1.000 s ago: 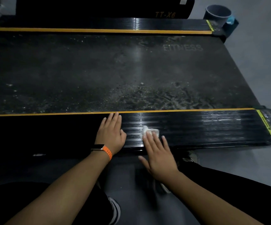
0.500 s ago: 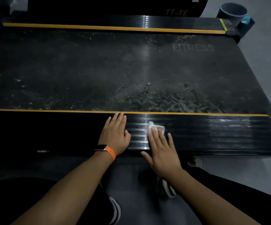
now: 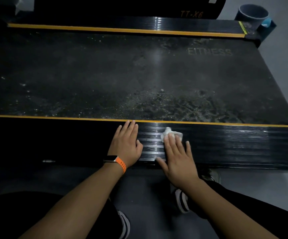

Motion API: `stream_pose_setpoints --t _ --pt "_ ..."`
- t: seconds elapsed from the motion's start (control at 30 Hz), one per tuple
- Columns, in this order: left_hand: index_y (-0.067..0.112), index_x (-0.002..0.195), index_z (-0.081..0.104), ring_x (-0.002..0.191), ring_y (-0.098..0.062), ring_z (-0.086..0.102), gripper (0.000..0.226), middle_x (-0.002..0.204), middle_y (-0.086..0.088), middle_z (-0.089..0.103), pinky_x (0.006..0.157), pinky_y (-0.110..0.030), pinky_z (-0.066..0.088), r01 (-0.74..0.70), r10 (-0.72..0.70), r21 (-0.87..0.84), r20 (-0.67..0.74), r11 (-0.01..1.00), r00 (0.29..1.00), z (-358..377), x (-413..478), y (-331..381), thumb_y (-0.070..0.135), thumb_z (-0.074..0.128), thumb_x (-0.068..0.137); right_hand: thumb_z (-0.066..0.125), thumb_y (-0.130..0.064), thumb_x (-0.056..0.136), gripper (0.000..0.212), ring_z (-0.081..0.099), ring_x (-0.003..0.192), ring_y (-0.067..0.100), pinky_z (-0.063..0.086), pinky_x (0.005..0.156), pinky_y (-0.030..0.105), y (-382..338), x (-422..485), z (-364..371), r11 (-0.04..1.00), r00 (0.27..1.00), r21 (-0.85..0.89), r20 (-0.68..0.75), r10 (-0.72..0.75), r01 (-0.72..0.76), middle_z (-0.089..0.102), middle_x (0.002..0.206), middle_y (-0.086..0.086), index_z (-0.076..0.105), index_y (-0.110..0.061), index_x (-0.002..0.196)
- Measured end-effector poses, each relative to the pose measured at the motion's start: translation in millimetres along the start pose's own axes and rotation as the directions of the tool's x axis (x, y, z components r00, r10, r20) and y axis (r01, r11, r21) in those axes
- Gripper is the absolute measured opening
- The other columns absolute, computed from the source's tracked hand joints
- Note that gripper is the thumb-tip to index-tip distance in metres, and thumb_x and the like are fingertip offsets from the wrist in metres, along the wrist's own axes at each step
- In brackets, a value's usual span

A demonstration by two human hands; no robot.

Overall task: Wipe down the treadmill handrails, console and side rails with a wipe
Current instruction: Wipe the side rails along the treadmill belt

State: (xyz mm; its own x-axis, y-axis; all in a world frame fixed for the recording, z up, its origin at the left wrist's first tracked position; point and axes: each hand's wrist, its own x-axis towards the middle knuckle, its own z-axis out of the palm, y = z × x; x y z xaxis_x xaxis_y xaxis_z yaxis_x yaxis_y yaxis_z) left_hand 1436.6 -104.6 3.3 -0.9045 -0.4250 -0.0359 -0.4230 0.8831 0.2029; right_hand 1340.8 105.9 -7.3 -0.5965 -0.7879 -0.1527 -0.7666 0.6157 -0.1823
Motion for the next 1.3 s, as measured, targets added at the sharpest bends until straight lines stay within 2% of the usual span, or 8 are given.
stream_pose_setpoints --t 0.13,0.37,0.47,0.63,0.77,0.93,1.07,1.3 --pt "0.005 0.155 0.039 0.156 -0.023 0.021 0.073 0.166 -0.010 0.031 0.128 -0.045 0.016 -0.001 0.001 0.010 -0.008 1.000 1.000 0 -1 1 0.039 0.025 0.092 -0.017 -0.079 0.089 0.098 -0.023 0.158 0.016 -0.026 0.120 0.044 -24 30 -13 0.991 0.987 0.048 0.100 -0.127 0.123 -0.016 0.173 -0.004 -0.004 -0.023 0.168" --pt "0.004 0.155 0.039 0.156 -0.024 0.020 0.072 0.166 -0.010 0.031 0.128 -0.045 0.015 0.001 -0.001 -0.005 -0.006 1.000 1.000 1 0 -1 0.039 0.026 0.093 0.000 -0.078 0.098 0.086 -0.009 0.161 0.016 0.000 0.129 0.054 29 11 -12 1.000 0.999 -0.001 0.019 -0.030 0.030 -0.007 0.174 -0.006 -0.001 -0.027 0.168" --pt "0.005 0.156 0.038 0.156 -0.024 0.020 0.072 0.166 -0.010 0.030 0.128 -0.045 0.015 0.007 -0.007 -0.006 -0.003 1.000 1.000 1 0 0 0.039 0.026 0.094 -0.003 -0.079 0.097 0.090 -0.016 0.160 0.017 -0.007 0.128 0.052 24 10 -11 1.000 0.998 0.005 0.055 0.021 -0.021 -0.011 0.173 -0.004 -0.003 -0.022 0.167" --pt "0.005 0.156 0.038 0.156 -0.024 0.020 0.071 0.166 -0.010 0.030 0.128 -0.045 0.015 0.008 -0.008 0.010 0.002 1.000 1.000 2 0 0 0.038 0.028 0.093 0.003 -0.075 0.097 0.088 -0.026 0.156 0.016 -0.024 0.120 0.048 -20 46 -17 0.994 0.988 0.029 0.110 -0.110 0.108 -0.022 0.170 -0.006 -0.009 -0.023 0.167" --pt "0.005 0.155 0.039 0.156 -0.024 0.021 0.071 0.166 -0.011 0.031 0.128 -0.046 0.016 0.003 -0.003 0.007 -0.003 1.000 1.000 2 0 0 0.038 0.028 0.094 0.005 -0.074 0.100 0.082 -0.023 0.158 0.014 -0.014 0.127 0.054 -7 56 -19 0.988 0.979 -0.024 0.138 -0.148 0.152 -0.021 0.171 -0.008 -0.015 -0.028 0.165" --pt "0.006 0.158 0.035 0.157 -0.023 0.016 0.073 0.168 -0.009 0.026 0.129 -0.044 0.012 0.006 -0.006 -0.009 0.010 1.000 1.000 0 -1 0 0.039 0.023 0.094 -0.016 -0.085 0.085 0.098 -0.016 0.158 0.011 -0.007 0.128 0.052 52 29 -23 0.999 0.998 0.017 0.045 0.051 -0.051 -0.016 0.170 -0.013 -0.009 -0.031 0.166" --pt "0.006 0.158 0.033 0.158 -0.023 0.015 0.073 0.168 -0.009 0.025 0.129 -0.044 0.011 0.007 -0.007 -0.003 0.015 1.000 1.000 0 0 0 0.039 0.022 0.095 -0.012 -0.084 0.086 0.101 -0.015 0.160 0.015 -0.008 0.128 0.054 51 23 -23 0.984 0.985 0.060 0.049 0.164 -0.167 -0.012 0.174 -0.006 -0.006 -0.024 0.167" --pt "0.005 0.156 0.039 0.156 -0.024 0.021 0.072 0.166 -0.011 0.031 0.128 -0.045 0.016 0.009 -0.009 0.004 0.000 1.000 1.000 -1 0 2 0.039 0.025 0.093 -0.003 -0.079 0.093 0.092 -0.023 0.157 0.015 -0.010 0.128 0.054 6 33 -16 0.999 0.995 0.018 0.086 -0.043 0.041 -0.019 0.171 -0.007 -0.007 -0.025 0.167"
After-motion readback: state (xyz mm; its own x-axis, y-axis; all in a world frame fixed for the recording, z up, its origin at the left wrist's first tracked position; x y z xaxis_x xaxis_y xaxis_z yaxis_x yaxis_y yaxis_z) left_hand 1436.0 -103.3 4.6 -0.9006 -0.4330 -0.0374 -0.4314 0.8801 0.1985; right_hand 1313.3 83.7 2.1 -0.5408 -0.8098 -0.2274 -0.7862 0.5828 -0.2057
